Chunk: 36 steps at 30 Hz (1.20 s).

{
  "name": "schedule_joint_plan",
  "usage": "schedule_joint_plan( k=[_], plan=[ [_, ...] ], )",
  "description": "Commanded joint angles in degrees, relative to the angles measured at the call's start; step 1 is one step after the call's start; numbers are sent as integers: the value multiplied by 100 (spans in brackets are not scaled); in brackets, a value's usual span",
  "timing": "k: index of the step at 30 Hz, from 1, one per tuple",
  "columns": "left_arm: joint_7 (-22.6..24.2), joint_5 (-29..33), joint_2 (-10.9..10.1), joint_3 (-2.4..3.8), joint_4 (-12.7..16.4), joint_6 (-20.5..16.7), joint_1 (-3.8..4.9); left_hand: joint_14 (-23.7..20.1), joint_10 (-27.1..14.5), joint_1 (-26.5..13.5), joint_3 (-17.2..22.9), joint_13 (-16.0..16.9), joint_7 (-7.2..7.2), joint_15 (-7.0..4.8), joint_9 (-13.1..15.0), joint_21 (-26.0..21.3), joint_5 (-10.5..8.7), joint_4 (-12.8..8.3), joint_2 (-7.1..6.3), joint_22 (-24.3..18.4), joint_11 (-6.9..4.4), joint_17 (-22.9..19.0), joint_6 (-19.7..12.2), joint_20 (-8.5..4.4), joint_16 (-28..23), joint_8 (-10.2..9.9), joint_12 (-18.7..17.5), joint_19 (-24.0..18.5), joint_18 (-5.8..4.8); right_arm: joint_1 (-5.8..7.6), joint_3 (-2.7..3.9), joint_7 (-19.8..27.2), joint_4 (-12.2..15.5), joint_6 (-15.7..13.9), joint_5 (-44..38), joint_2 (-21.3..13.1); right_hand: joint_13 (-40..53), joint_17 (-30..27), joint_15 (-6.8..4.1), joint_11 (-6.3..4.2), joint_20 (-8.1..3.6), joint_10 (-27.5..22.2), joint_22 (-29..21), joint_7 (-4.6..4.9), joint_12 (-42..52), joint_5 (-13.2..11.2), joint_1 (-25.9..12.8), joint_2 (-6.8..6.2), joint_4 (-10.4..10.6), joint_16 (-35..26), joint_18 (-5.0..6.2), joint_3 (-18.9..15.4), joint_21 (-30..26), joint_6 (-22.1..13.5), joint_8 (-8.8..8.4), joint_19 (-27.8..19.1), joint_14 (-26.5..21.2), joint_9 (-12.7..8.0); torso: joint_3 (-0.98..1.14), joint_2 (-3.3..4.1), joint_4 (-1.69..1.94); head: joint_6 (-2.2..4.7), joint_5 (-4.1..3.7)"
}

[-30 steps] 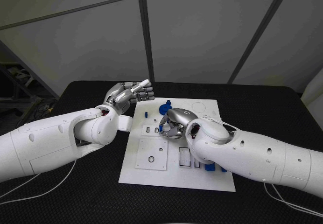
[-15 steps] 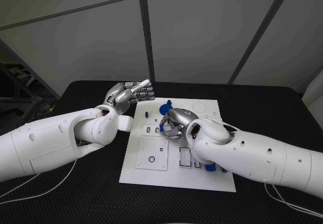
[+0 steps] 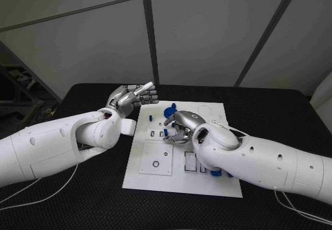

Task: Assemble the parts on the task board

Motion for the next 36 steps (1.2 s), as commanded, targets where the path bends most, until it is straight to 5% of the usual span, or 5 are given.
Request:
schedule_joint_plan(
  k=[1, 15, 19, 27, 36],
  plan=[
    [-150, -254, 0, 6, -48, 202, 9, 288, 223, -26, -9, 14, -75, -87, 29, 120, -37, -46, 109, 36, -85, 52, 198, -69, 122, 46, 22, 201, -2, 5, 3, 555, 100, -592, 10, -85, 315, 189, 63, 55, 67, -15, 1506, 30, -59, -100, 219, -76, 298, -52, -86, -122, 19, -153, 6, 592, 300, -82, 7, -16, -9, 24, -8],
    [-1811, -2208, -48, 7, -281, 744, 58, 2700, 2008, -237, -445, 137, -630, -941, 194, 1547, 207, -139, 411, 697, -774, 1236, 1034, -911, 1732, 184, 186, 1923, -17, 161, 364, 2639, 879, 61, 1112, -1257, -334, -286, 2, -39, 25, -452, 1101, -73, -967, -123, 717, 78, 419, -443, 26, -25, -287, 392, 135, 320, 148, -94, 56, -170, -13, 81, 21],
    [-2553, -3062, -41, 7, -354, 935, 165, 2813, 2640, -412, -637, 552, -802, -1135, 469, 2229, 138, -59, 362, 1153, -968, 4193, 1267, -1103, 4602, 303, 539, 2117, -40, 364, 447, 2711, 862, 189, 1697, -1606, -396, -292, -18, -58, 3, -451, 1076, -88, -1027, 201, 785, 113, 361, -476, 32, 34, -314, 478, 112, 306, 158, -110, 71, -236, -29, 50, 57],
    [-4244, -4586, 202, -5, -558, 1453, 470, 2878, 2902, -648, -649, 4975, -995, -1292, 1660, 4996, -424, 258, 282, 4817, -1137, 7599, 1139, -1296, 7566, 712, 3995, 2976, -505, 681, 499, 2677, 706, 175, 2218, -2153, -384, -248, -31, -70, -13, -395, 1101, -98, -978, 559, 754, 90, 334, -471, 25, 64, -300, 551, 74, 329, 184, -134, 110, -338, -7, -59, 49],
    [-5371, -5427, 747, -508, -778, 1890, 955, 2897, 2864, -842, -647, 6461, -938, -1260, 2670, 5464, -550, 723, 202, 5528, -1106, 7857, 808, -1240, 7742, 933, 4911, 3044, -574, 746, 506, 2581, 543, 98, 2448, -2225, -388, -267, -31, -71, -14, -396, 1083, -99, -982, 561, 750, 89, 336, -485, 30, 63, -315, 555, 74, 317, 180, -134, 135, -365, -16, -116, 69]
  ],
)
